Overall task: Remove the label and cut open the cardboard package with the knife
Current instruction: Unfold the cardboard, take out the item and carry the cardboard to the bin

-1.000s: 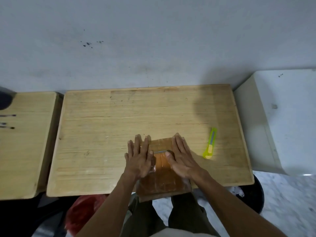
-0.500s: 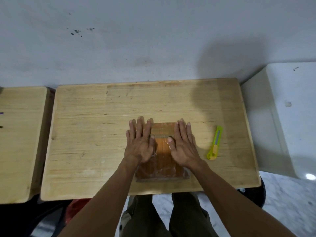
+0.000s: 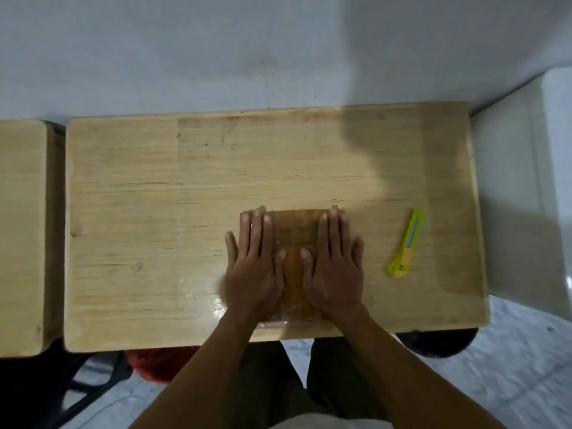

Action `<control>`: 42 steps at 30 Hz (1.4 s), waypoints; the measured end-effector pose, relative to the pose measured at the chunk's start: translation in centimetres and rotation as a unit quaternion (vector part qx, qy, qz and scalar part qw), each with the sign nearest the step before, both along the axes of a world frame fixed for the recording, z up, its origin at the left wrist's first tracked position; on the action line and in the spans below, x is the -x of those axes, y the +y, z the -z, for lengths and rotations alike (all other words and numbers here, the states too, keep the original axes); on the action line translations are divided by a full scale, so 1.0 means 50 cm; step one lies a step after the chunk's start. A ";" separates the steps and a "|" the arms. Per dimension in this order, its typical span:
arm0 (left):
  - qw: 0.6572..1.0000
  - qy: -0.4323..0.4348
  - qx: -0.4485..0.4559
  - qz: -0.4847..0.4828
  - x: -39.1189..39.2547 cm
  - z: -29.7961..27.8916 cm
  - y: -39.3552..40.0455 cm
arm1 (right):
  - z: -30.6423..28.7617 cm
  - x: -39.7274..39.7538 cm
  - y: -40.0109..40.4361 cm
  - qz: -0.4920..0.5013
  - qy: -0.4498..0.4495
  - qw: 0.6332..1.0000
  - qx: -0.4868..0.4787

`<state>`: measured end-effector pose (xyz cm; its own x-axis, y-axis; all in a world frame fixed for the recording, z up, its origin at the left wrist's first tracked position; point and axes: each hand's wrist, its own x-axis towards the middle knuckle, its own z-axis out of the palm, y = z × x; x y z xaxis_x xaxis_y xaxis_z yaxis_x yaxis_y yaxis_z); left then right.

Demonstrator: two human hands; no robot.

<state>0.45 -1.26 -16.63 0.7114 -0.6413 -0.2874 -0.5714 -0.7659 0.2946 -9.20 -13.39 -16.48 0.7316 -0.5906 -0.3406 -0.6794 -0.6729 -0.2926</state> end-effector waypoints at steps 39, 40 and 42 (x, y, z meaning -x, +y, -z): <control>0.950 0.053 0.116 -0.283 0.068 -0.035 -0.026 | -0.005 0.053 0.038 0.154 -0.125 0.978 -0.065; 0.944 0.074 0.134 -0.292 0.062 -0.045 -0.027 | -0.007 0.056 0.036 0.156 -0.147 0.974 -0.075; 0.925 0.125 0.173 -0.315 0.052 -0.071 -0.026 | -0.017 0.063 0.024 0.158 -0.171 0.967 -0.103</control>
